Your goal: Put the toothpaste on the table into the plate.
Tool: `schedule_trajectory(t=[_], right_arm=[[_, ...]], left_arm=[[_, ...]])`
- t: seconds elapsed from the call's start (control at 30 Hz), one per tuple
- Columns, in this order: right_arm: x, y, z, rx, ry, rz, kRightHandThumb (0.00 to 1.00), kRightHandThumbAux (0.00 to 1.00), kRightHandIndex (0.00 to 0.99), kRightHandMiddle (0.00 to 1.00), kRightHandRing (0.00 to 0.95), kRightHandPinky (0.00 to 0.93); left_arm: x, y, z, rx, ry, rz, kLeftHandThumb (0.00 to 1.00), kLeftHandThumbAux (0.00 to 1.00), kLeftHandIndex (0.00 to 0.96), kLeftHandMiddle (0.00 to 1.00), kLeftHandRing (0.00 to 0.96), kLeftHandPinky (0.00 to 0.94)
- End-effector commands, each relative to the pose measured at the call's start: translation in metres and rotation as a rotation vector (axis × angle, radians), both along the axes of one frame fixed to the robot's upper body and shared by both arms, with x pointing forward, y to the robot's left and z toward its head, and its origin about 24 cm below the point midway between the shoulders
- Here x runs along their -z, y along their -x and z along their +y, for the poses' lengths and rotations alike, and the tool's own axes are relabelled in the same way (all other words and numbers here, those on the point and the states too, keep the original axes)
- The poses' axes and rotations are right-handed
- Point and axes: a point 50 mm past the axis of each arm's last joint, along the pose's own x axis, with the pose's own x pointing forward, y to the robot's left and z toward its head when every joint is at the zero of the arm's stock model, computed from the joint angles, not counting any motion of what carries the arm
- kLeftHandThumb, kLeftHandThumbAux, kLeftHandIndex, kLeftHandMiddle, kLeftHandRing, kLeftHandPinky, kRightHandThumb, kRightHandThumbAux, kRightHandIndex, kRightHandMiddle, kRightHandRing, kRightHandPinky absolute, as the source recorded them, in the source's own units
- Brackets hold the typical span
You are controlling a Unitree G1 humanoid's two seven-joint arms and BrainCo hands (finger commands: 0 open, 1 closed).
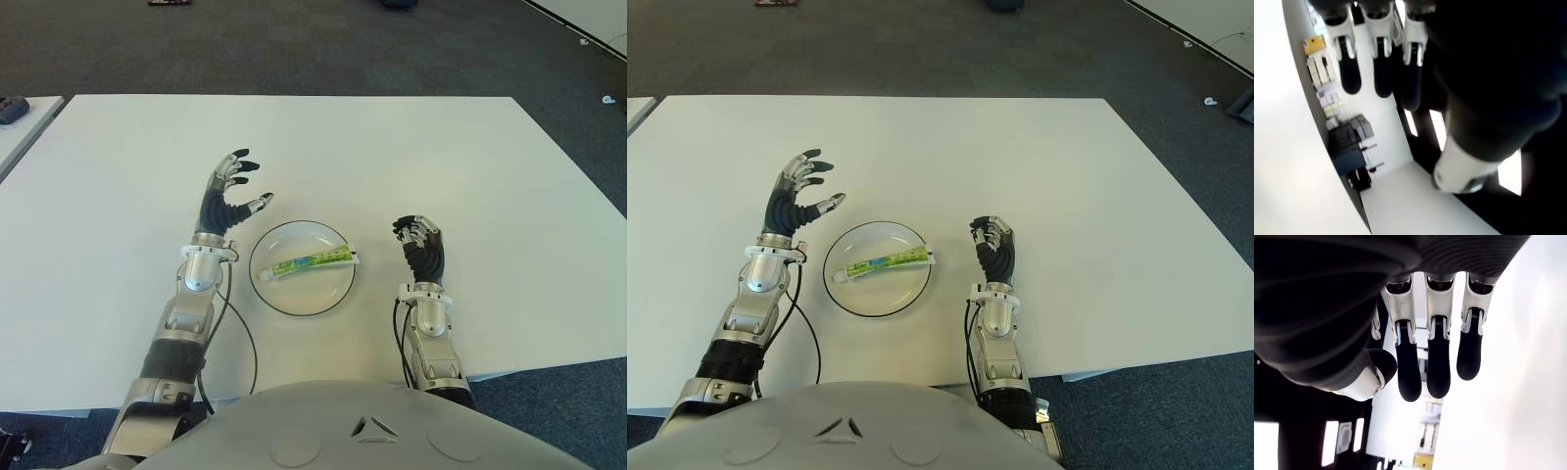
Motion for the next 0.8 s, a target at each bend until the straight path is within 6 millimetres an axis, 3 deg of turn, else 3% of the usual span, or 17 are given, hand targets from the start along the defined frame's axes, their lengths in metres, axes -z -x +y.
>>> schedule_trajectory(t=[0.03,0.1,0.2,0.8], right_arm=[[0.0,-0.002,0.0,-0.003,-0.005,-0.002,0.703,0.729,0.427,0.478,0.465,0.478],[0.0,-0.003,0.0,-0.004,-0.006,0.001,0.703,0.729,0.428,0.476,0.465,0.482],[0.0,-0.003,0.0,-0.004,-0.005,0.003,0.703,0.729,0.428,0.475,0.464,0.482],[-0.003,-0.005,-0.002,-0.006,-0.007,0.0,0.703,0.73,0.428,0.485,0.467,0.479]], left_arm=[[0.01,0.003,0.004,-0.072,0.018,0.046,0.506,0.796,0.379,0.376,0.364,0.395],[0.014,0.004,0.004,-0.096,0.024,0.066,0.617,0.754,0.403,0.398,0.389,0.415],[0.018,0.005,0.003,-0.117,0.028,0.085,0.671,0.733,0.416,0.423,0.413,0.43],[0.031,0.013,0.003,-0.172,0.102,0.163,0.704,0.721,0.426,0.47,0.462,0.447]])
